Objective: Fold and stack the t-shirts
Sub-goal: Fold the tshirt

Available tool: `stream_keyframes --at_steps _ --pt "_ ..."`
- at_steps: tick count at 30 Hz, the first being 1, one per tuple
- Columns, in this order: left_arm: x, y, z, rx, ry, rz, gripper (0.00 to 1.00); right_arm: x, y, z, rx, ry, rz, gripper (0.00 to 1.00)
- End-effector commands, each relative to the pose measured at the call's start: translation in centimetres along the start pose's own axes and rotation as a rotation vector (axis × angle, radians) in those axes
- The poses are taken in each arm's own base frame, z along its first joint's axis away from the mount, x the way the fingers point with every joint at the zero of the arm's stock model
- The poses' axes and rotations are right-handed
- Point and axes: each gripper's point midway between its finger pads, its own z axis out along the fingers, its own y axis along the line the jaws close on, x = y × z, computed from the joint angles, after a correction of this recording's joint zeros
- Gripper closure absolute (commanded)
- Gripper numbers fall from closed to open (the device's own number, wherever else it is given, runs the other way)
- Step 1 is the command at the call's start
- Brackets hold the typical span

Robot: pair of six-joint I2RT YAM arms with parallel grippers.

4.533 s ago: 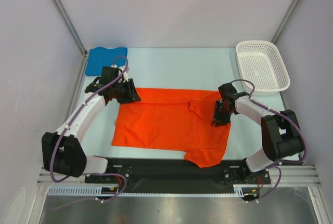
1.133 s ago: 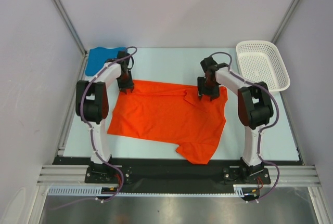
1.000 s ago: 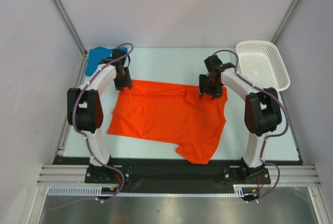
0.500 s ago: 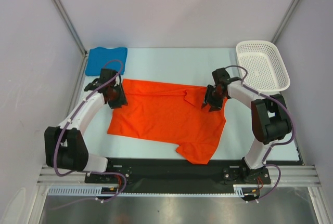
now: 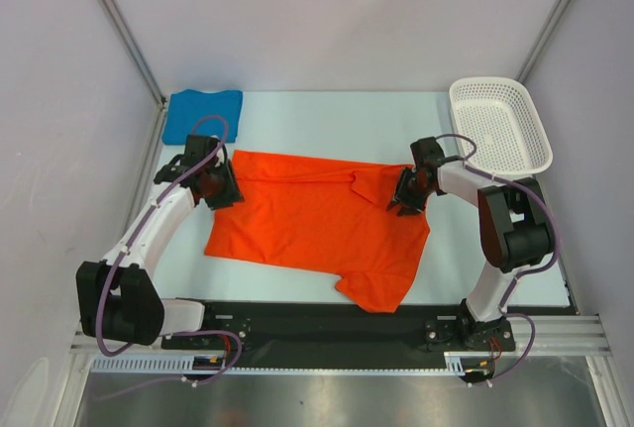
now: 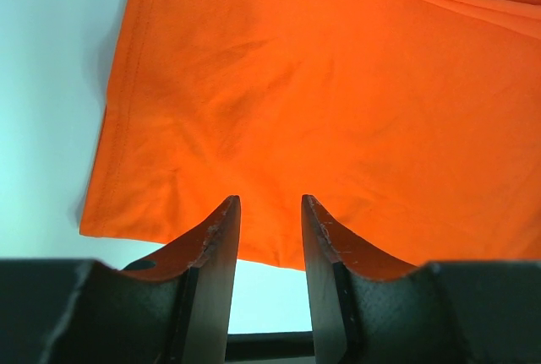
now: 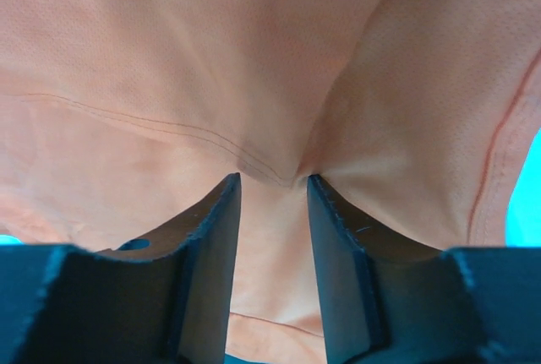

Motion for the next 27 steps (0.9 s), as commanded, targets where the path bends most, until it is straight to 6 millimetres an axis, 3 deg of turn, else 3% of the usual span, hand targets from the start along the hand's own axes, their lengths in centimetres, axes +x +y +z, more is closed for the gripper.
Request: stream_keyframes --at_steps 1,3,10,14,18,22,27 --pt "-0.4 -0.7 -1.1 0.027 -0.030 -0.002 0.60 -0.9 0.5 1.3 -0.028 -0.020 -0.001 0.59" --pt "-0.5 -0.6 -1.1 0.022 -0.027 0.004 0.60 -0.8 0.5 1.2 -0.022 -0.017 -0.003 0.65" --pt "-0.8 -0.9 -1.1 0.031 -0.035 0.000 0.60 -0.9 -0.2 0.1 0.018 -0.028 -0.033 0.65" --pt "-0.8 -0.9 -1.0 0.033 -0.031 -0.001 0.60 -1.0 -0.2 -0.1 0.026 -0.016 -0.040 0.81" --pt "-0.9 -1.0 -0.9 0.035 -0.033 -0.003 0.60 -1.2 0.1 -1.2 0.028 -0.019 -0.057 0.85" --pt "-1.0 -1.1 -0.8 0.037 -0.037 -0.006 0.60 -0.6 1.0 -2.8 -0.005 0.009 -0.067 0.92" --pt "-1.0 -1.2 -0.4 0.044 -0.034 -0.003 0.60 0.8 1.0 -3.2 -0.026 0.058 -0.060 0.93"
